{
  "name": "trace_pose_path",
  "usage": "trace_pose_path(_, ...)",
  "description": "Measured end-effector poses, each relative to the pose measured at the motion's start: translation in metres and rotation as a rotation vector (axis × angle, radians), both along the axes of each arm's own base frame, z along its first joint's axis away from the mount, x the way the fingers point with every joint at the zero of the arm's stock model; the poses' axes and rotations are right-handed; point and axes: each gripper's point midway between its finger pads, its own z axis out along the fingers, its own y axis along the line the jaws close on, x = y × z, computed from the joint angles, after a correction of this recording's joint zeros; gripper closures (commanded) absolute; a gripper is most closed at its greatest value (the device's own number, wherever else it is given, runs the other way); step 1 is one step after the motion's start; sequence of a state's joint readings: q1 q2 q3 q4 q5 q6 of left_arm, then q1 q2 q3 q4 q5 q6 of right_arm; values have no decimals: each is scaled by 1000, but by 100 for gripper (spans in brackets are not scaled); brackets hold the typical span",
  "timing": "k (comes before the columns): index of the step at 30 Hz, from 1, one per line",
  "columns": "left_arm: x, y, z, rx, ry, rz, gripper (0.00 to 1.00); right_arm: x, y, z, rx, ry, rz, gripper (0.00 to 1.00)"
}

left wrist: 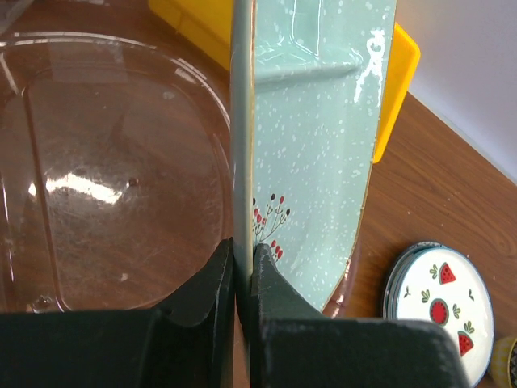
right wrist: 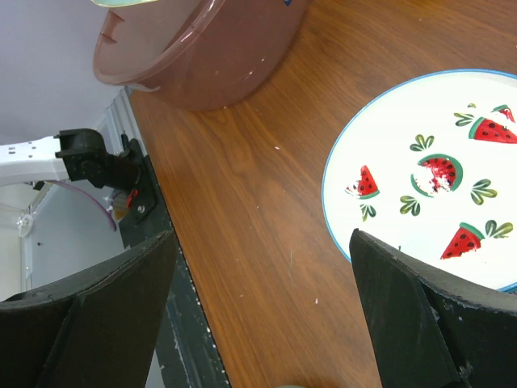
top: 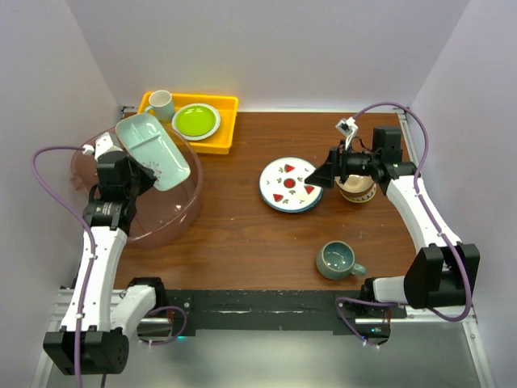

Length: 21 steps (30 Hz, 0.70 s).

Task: Place the mixed dishes into the plastic bin
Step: Place the plate in the plastic bin.

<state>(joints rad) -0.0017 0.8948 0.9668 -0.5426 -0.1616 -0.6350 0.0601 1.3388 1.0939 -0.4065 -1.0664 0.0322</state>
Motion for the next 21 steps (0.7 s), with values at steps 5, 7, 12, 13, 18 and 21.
trace_pose_path(5, 6, 13, -32, -69, 74, 26, 100, 0, 0, -1, -2, 1, 0, 7)
trace_pose_path(7, 8, 18, -41, -96, 100, 35, 100, 0, 0, -1, -3, 0, 0, 7)
trace_pose_path(12, 17, 35, -59, -137, 130, 65, 100, 0, 0, -2, -4, -2, 1, 7)
trace_pose_path(13, 19, 36, -62, -145, 132, 64, 100, 0, 0, -2, -4, -2, 1, 7)
trace_pose_path(18, 28, 37, -90, -208, 155, 35, 100, -1, 0, -2, -4, 1, 0, 7)
trace_pose_path(21, 28, 31, -115, -252, 198, 14, 100, -1, 0, -3, -5, 7, 0, 7)
